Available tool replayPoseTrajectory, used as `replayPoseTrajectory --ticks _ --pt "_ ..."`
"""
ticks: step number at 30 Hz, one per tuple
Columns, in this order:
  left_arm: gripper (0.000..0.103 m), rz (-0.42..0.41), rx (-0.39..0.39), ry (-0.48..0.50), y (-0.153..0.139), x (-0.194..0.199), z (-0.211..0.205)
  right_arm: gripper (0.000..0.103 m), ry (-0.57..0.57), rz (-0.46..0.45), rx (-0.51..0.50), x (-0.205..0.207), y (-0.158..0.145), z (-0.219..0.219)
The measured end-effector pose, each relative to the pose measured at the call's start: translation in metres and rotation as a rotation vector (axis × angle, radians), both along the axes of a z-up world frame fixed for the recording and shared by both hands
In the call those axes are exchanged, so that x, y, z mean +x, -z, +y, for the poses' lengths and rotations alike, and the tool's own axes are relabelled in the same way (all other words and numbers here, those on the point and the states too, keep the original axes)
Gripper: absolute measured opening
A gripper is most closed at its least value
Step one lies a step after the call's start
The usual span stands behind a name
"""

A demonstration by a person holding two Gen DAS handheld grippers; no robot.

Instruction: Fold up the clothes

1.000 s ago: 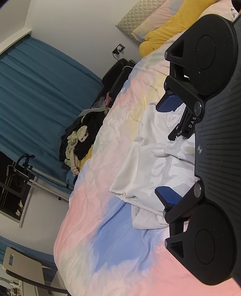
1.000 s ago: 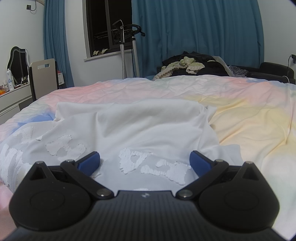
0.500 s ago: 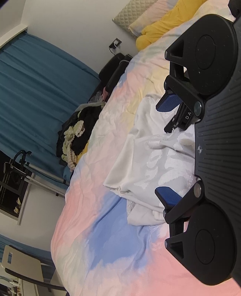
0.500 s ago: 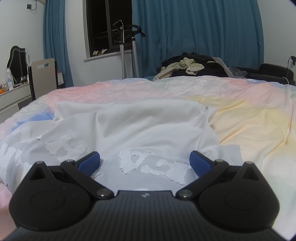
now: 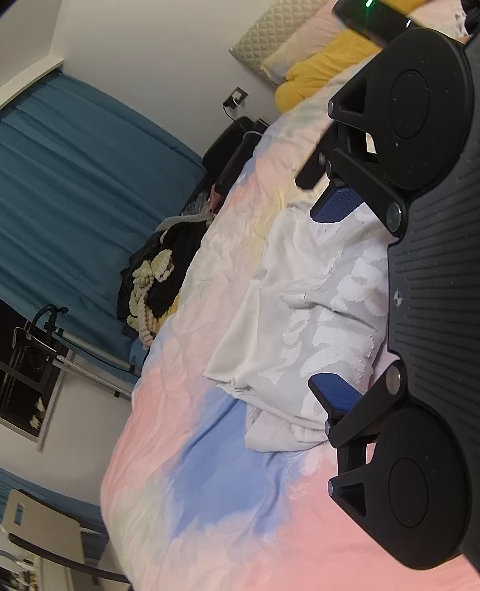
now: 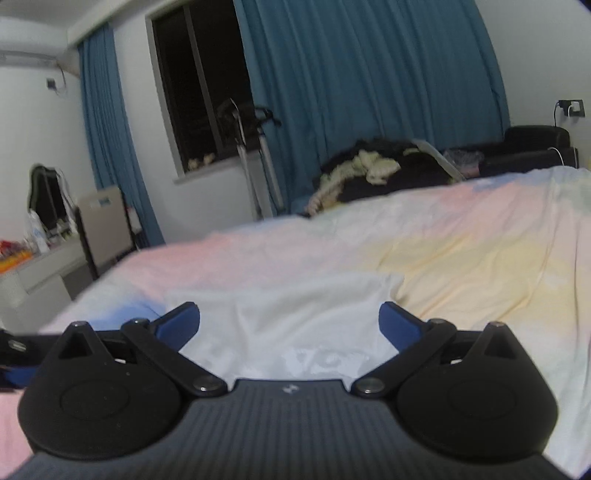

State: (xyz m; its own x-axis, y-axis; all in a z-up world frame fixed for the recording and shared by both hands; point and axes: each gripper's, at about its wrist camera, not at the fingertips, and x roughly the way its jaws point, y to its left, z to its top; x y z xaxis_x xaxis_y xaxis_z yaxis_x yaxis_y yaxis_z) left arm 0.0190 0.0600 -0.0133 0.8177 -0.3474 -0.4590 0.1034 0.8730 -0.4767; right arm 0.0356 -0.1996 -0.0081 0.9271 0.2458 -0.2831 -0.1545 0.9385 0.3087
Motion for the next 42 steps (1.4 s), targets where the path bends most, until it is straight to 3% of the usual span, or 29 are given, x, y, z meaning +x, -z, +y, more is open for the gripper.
replayPoseTrajectory --ticks 7,11,14,19,23,26,30,37,40,42 --pt "0.091 0.078 -0.203 0.001 0.009 -0.006 0.018 0.103 0.016 0.024 0.154 -0.034 -0.017 -0.019" --pt "0.091 0.144 -0.295 0.004 0.019 -0.003 0.023 0.103 0.016 0.105 0.15 -0.029 -0.014 -0.015" --pt "0.091 0.202 -0.374 0.002 0.03 0.003 0.028 0.103 0.01 0.19 0.206 -0.027 -0.007 -0.013" --pt "0.091 0.295 -0.499 -0.013 0.051 0.013 0.035 0.103 -0.013 0.341 0.447 -0.02 0.011 -0.022" --pt "0.091 0.354 -0.574 -0.034 0.069 0.023 0.037 0.103 0.0 0.5 0.68 -0.012 0.043 -0.03" --pt "0.09 0.387 -0.595 -0.064 0.082 0.032 0.037 0.103 0.041 0.584 0.79 -0.008 0.061 -0.033" --pt "0.09 0.406 -0.622 -0.111 0.095 0.051 0.039 0.103 0.114 0.609 0.863 -0.001 0.076 -0.038" --pt "0.087 0.361 -0.617 -0.13 0.095 0.088 0.041 0.102 0.169 0.543 0.931 0.02 0.08 -0.045" --pt "0.075 0.372 -0.567 -0.127 0.095 0.096 0.038 0.08 0.183 0.508 0.913 0.023 0.079 -0.049" --pt "0.069 0.37 -0.553 -0.133 0.094 0.097 0.038 0.055 0.201 0.507 0.912 0.022 0.083 -0.053"
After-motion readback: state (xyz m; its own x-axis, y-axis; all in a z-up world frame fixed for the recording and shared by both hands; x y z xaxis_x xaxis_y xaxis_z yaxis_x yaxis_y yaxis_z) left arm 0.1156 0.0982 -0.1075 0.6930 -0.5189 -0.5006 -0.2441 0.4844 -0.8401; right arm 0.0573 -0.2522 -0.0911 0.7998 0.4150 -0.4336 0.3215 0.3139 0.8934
